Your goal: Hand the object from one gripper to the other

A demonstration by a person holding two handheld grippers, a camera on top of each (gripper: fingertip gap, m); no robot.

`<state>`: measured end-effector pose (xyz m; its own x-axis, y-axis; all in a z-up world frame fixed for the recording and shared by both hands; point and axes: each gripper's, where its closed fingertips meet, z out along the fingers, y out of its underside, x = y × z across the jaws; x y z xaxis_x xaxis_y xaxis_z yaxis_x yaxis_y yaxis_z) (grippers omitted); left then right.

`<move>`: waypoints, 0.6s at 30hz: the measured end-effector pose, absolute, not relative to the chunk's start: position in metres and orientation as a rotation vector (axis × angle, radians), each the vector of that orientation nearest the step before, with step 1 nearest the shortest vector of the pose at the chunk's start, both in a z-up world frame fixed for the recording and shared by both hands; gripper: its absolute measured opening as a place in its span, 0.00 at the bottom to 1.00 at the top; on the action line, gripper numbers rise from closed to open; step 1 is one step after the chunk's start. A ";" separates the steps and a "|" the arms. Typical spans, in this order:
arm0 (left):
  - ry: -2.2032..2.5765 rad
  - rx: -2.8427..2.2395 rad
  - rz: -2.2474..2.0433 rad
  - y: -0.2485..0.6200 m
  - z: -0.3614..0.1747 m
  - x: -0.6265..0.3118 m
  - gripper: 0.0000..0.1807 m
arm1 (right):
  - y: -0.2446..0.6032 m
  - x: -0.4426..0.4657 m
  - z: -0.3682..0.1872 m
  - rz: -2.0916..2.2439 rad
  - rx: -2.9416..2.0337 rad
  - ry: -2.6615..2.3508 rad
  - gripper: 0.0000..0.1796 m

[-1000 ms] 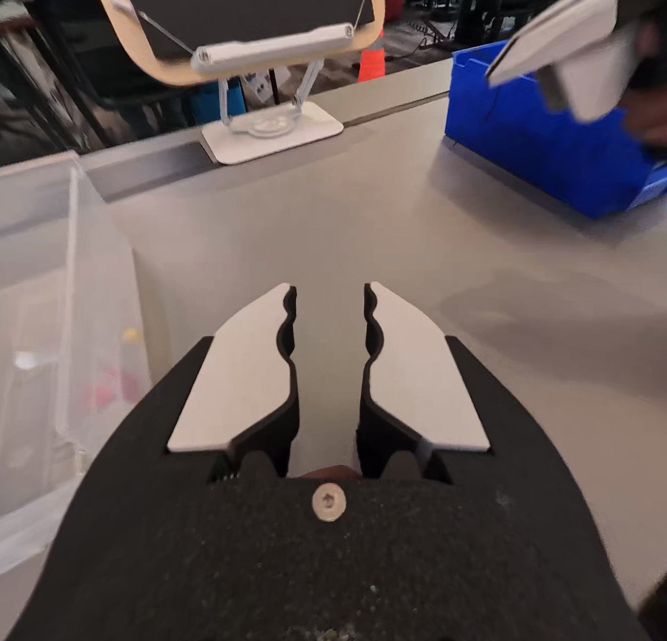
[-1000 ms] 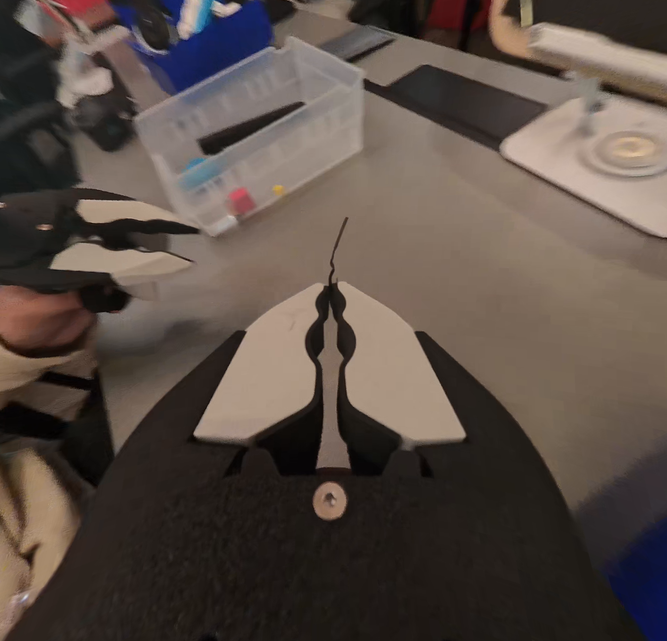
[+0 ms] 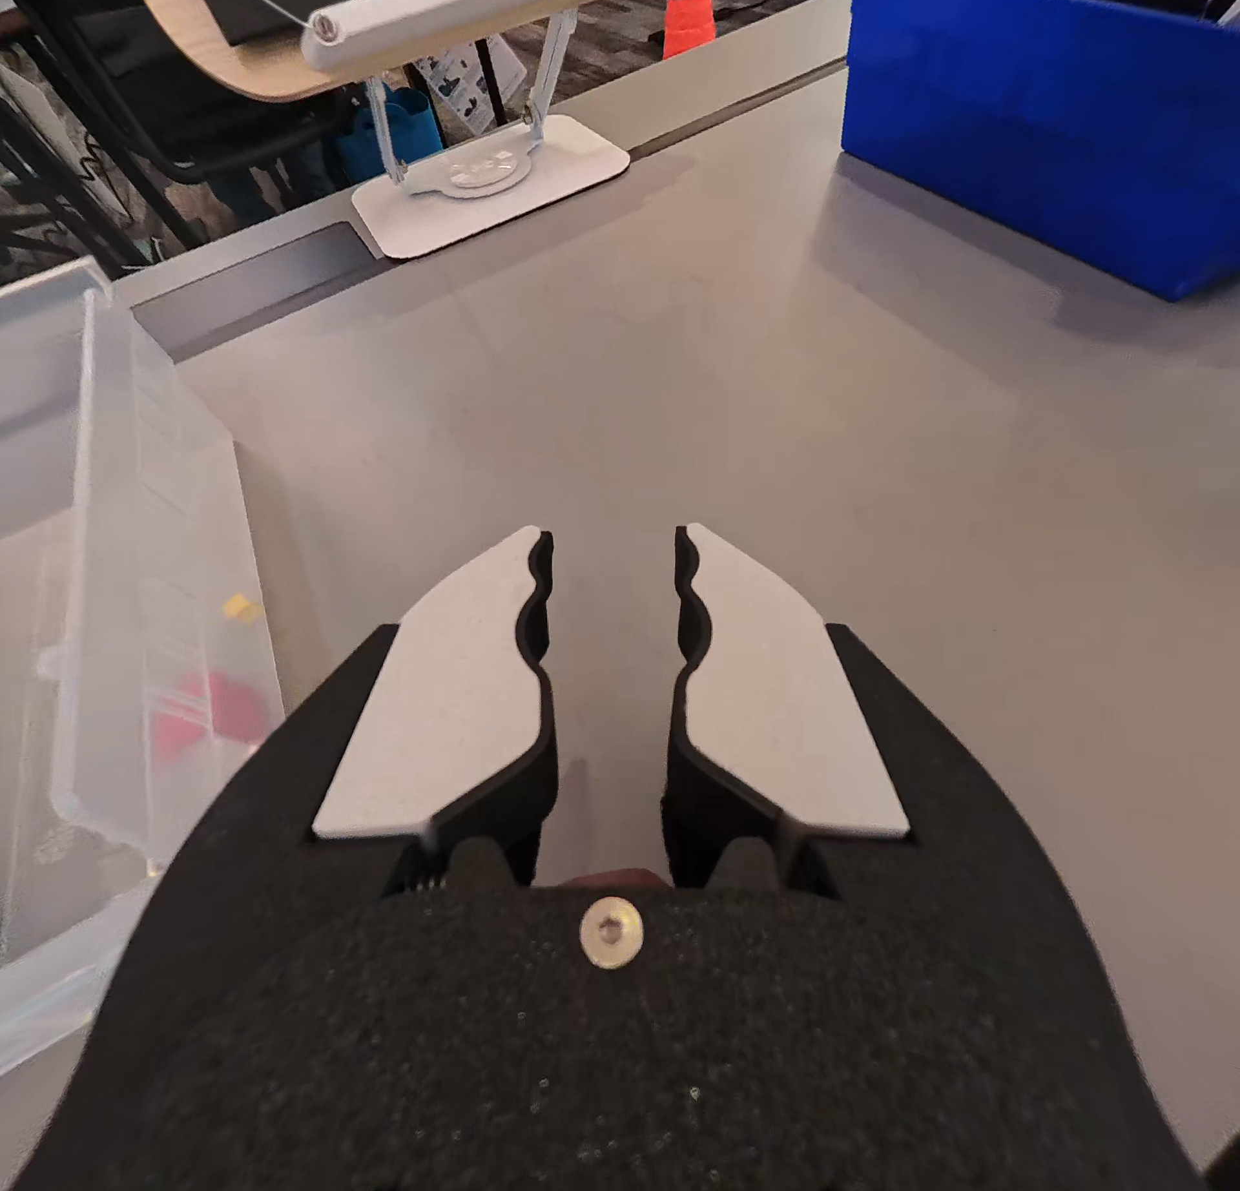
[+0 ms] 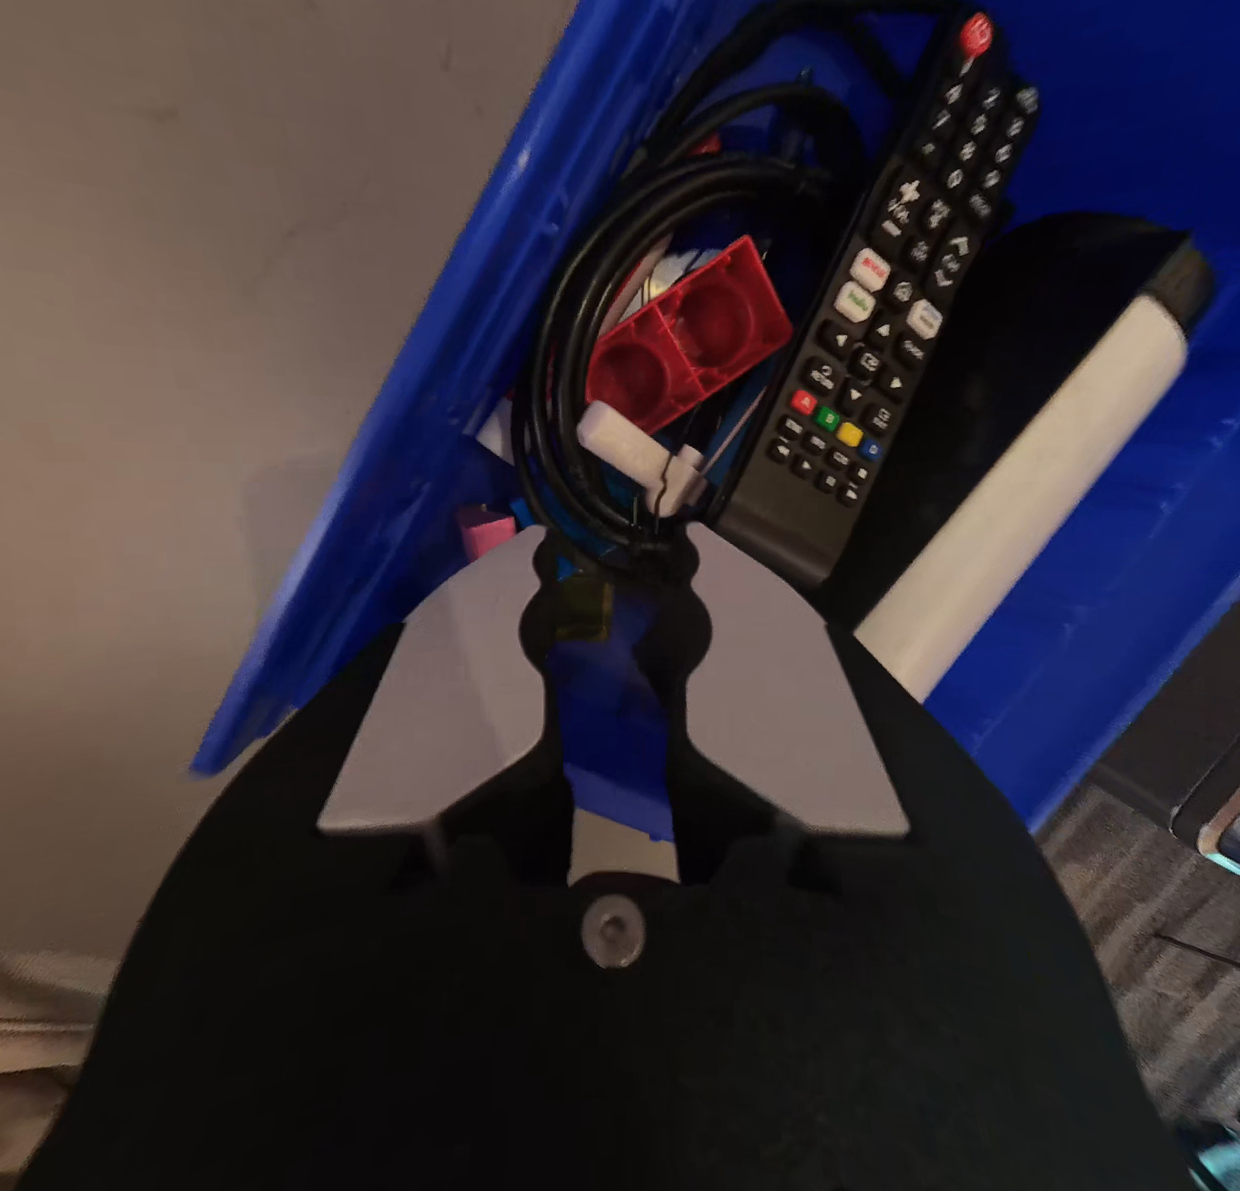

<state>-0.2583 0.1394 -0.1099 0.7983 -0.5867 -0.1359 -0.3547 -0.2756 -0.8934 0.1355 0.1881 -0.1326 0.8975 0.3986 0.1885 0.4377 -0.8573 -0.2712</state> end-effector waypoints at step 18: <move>0.584 -1.962 -0.583 0.101 -0.113 -0.269 0.30 | 0.120 -0.001 -0.143 0.095 -2.069 -0.143 0.26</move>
<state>-0.2692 0.1010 -0.1131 0.7702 -0.6191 0.1534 -0.1543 -0.4143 -0.8970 -0.0013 0.1199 -0.1426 0.9898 0.1420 -0.0078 0.0615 -0.4770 -0.8768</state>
